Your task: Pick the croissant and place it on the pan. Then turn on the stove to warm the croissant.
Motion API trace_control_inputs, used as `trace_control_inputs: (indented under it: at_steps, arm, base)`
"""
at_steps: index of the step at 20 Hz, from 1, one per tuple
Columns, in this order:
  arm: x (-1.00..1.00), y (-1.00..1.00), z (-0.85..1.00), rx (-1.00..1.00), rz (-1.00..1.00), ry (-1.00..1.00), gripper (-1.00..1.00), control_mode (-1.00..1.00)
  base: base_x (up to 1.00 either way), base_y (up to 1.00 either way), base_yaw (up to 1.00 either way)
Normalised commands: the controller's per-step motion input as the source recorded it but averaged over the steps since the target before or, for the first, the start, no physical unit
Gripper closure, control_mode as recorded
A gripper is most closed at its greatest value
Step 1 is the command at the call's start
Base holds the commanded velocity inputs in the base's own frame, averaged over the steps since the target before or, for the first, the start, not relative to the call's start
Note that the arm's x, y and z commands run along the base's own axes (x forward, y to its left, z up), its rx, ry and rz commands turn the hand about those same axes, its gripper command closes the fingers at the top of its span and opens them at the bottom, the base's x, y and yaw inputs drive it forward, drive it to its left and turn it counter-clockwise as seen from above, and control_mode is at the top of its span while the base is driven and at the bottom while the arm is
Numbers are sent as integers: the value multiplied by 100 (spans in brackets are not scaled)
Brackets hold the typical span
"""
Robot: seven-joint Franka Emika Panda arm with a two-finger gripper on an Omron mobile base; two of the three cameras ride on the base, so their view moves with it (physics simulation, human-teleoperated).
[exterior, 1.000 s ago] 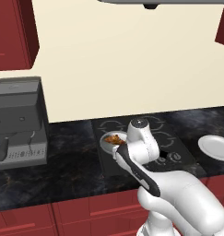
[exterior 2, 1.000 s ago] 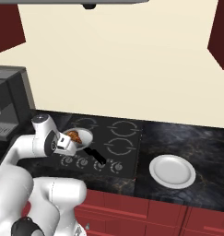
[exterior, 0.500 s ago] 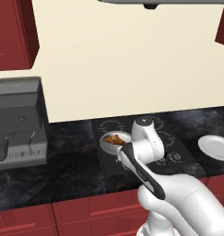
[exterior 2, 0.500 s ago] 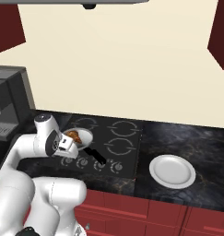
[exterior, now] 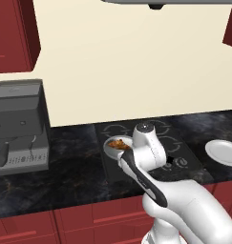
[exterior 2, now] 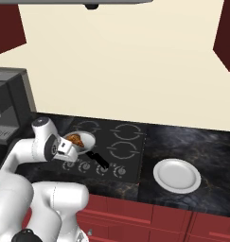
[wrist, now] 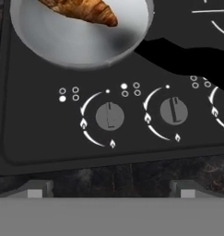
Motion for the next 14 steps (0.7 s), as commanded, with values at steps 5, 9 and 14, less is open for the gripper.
trace_control_inputs:
  at_steps: [5, 9, 14]
  arm:
    - [0, 0, -15, 6, 0, -7, -100, -100]
    - [0, 0, -31, 11, 0, -6, -100, -100]
    - [0, 0, -32, 9, 0, -5, -100, -100]
  base:
    - [0, 0, 0]
    - [0, 0, 0]
    - [0, 0, 0]
